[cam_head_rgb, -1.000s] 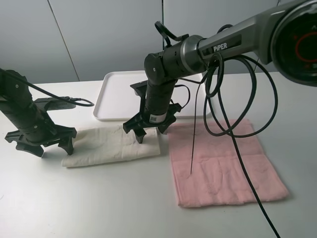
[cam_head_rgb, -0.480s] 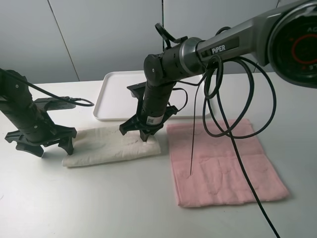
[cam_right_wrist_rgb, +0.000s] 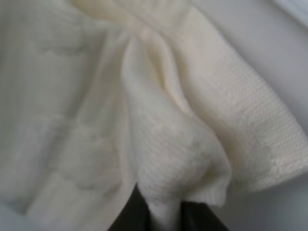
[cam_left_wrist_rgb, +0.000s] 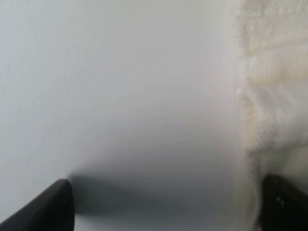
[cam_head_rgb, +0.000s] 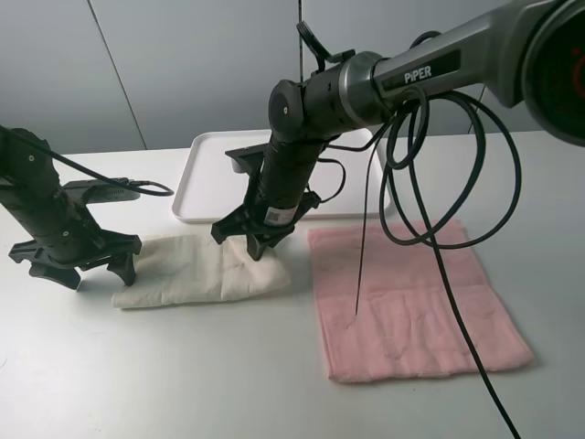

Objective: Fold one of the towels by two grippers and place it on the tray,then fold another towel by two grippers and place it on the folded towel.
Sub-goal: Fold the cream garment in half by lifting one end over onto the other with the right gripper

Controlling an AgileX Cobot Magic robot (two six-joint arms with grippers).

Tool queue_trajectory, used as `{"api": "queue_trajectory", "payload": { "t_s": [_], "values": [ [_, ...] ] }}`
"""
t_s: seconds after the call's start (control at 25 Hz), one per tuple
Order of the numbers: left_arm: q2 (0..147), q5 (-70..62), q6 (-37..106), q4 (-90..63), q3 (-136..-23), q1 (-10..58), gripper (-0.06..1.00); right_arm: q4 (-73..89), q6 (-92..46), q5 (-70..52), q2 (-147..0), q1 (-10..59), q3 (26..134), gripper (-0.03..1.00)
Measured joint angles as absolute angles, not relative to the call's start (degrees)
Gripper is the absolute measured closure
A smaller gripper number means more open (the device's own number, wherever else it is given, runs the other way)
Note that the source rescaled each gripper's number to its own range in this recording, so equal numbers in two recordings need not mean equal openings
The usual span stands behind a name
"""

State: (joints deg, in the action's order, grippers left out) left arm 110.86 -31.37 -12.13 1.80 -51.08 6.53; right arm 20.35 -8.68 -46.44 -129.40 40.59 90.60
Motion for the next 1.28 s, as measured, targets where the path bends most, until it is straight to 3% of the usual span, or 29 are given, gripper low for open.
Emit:
{"api": "queue_trajectory", "payload": {
  "t_s": [0.48,1.28],
  "values": [
    [110.9,-31.5,-12.1,1.7,-51.1,6.5,-0.05,34.3,-14.1,-50.2,-126.3,40.6,90.6,0.88],
    [110.9,-31.5,-11.7,0.7,-51.1,6.4,-0.05,48.9,-17.6,-41.9,-130.6,44.0,90.6,0.88]
  ]
}}
